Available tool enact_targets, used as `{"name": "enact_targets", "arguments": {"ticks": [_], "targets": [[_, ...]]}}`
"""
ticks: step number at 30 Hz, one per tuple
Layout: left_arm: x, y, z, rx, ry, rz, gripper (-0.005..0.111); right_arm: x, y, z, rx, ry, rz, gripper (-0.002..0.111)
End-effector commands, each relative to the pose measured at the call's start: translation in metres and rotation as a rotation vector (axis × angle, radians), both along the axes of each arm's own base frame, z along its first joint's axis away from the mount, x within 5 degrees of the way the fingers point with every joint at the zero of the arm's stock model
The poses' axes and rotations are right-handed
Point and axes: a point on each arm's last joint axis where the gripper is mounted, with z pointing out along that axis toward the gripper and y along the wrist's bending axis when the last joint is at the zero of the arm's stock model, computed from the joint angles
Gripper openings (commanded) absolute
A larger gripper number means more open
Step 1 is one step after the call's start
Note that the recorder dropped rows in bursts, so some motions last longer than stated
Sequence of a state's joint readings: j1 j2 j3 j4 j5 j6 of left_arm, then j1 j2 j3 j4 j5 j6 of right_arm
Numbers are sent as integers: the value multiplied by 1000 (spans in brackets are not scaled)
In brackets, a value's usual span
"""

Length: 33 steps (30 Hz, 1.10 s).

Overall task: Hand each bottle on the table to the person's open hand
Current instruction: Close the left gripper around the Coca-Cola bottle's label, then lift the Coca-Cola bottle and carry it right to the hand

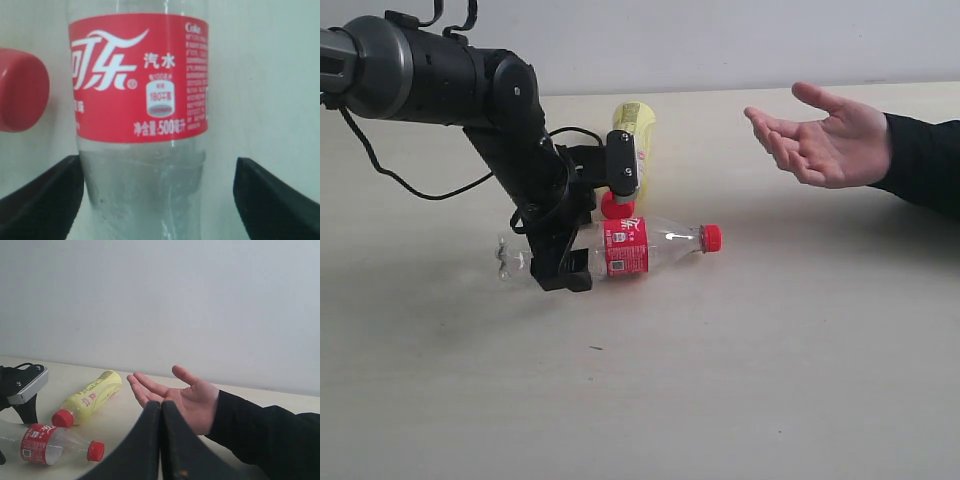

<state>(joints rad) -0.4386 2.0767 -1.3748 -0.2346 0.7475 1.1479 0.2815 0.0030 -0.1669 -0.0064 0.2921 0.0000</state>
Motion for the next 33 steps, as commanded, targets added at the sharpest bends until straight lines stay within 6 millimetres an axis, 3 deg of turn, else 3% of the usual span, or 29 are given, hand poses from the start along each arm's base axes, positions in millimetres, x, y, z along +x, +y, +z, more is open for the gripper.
{"name": "enact_targets", "arguments": {"ticks": [1,14,17,22,23,24,28,30,33], "targets": [[0,0,1,10,-17,-9,78,0,0,-1,0,-3,-2,0],[-2,1,-15,31,56,36,77,0,0,-1,0,-3,-2,0],[-2,1,-17,32,58,36,66,0,0,-1,0,-3,-2,0],[-7,2,-12,35,102,34,24,0,0,-1,0,-3,-2,0],[-8,1,-7,24,106,38,7,0,0,-1,0,-3,-2,0],[-9,0,-4,12,113,50,0,0,0,-1,0,-3,-2,0],[-21,-4,26,-83,211,177,0,0,0,-1,0,-3,-2,0],[-26,-8,54,-187,231,341,0,0,0,-1,0,-3,-2,0],[-33,-18,94,-403,268,439,0,0,0,-1,0,-3,-2,0]]}}
